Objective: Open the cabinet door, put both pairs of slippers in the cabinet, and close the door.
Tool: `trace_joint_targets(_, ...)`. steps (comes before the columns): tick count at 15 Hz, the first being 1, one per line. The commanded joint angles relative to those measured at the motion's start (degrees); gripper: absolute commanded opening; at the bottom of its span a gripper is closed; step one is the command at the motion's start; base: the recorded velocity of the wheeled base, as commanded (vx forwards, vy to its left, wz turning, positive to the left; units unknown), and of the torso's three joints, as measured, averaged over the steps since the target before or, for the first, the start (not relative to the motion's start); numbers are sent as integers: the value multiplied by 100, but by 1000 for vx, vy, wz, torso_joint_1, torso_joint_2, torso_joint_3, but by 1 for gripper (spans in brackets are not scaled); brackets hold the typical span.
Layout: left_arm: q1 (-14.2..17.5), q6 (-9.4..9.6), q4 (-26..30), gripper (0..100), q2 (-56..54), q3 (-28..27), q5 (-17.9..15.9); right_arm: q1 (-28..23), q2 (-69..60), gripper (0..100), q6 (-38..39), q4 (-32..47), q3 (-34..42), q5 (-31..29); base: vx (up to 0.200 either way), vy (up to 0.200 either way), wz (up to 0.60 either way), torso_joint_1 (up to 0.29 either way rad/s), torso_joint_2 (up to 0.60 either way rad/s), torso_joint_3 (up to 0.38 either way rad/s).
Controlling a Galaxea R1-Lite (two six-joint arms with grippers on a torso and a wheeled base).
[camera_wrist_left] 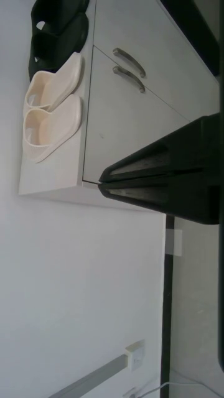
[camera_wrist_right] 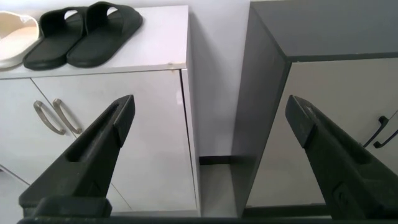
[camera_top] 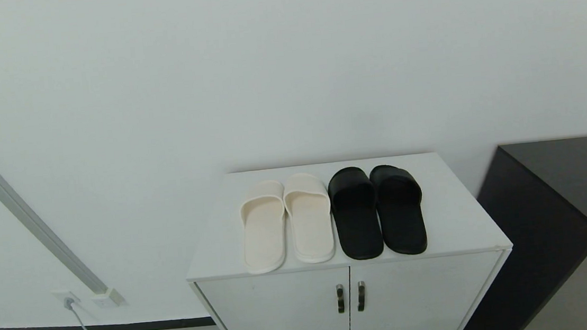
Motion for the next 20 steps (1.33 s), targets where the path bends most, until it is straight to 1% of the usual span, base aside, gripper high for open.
trace_joint_targets(1, 1, -1, -1, 0, -1, 1, 1, 0, 38, 100, -32, 13, 0, 8, 0, 0, 0, 0, 0, 0)
trace_joint_targets(2, 1, -1, -1, 0, -1, 1, 1, 0, 125, 100, -14, -4, 0, -1, 0, 0, 0, 0, 0, 0)
trace_joint_targets(3, 1, -1, -1, 0, -1, 1, 1, 53, 292, 100, 355, -22, -694, -18, 0, 0, 0, 0, 0, 0)
trace_joint_targets(4, 1, 8, -1, 0, -1, 1, 1, 246, 793, 100, 830, 391, -1600, -27, 0, 0, 0, 0, 0, 0)
trace_joint_targets(5, 1, 16, -1, 0, -1, 1, -8, 272, 1075, 100, 408, 883, -1828, 78, 0, 0, 0, 0, 0, 0)
trace_joint_targets(6, 1, -1, -1, 0, -1, 1, -8, 272, 1215, 100, -84, 998, -1731, 377, 0, 0, 0, 0, 0, 0)
trace_joint_targets(7, 1, -1, -1, 0, -1, 1, -8, 272, 1505, 100, -111, 980, -1538, 553, 0, 0, 0, 0, 0, 0)
trace_joint_targets(9, 1, 43, 7, 0, -1, 1, -16, 387, 2121, 100, -111, 866, -1512, 843, 0, 0, 0, 0, 0, 0)
trace_joint_targets(10, 1, 43, 7, 0, -1, 1, -16, 404, 2551, 100, -120, 620, -1529, 1045, 0, 0, 0, 0, 0, 0)
trace_joint_targets(12, 1, 43, 7, 0, -1, 1, -16, 492, 3720, 100, -128, -251, -1600, 1124, 0, 0, 0, 0, 0, 0)
trace_joint_targets(13, 1, 52, 7, 0, -1, 1, -16, 756, 4239, 100, -128, -769, -1608, 1080, 0, 0, 0, 0, 0, 0)
trace_joint_targets(14, 1, 52, 7, 0, -1, 1, -16, 914, 4476, 100, -120, -1015, -1617, 1045, 0, 0, 0, 0, 0, 0)
trace_joint_targets(15, 1, 52, 7, 0, -1, 1, -16, 1362, 5065, 100, -76, -1367, -1828, 746, 0, 0, 0, 0, 0, 0)
trace_joint_targets(16, 1, 52, 7, 0, -1, 1, -16, 1758, 5417, 100, 127, -1419, -2057, 430, 0, 0, 0, 0, 0, 0)
trace_joint_targets(18, 1, 60, 7, 0, -1, 1, -16, 2654, 5900, 100, 777, -1411, -2522, -71, 0, 0, 0, 0, 0, 0)
trace_joint_targets(19, 1, 69, 7, 0, -1, 1, -16, 3006, 6243, 100, 918, -1428, -2733, -449, 0, 0, 0, 0, 0, 0)
trace_joint_targets(20, 1, 69, 7, 0, -1, 1, -16, 3252, 6542, 100, 988, -1437, -2936, -765, 0, 0, 0, 0, 0, 0)
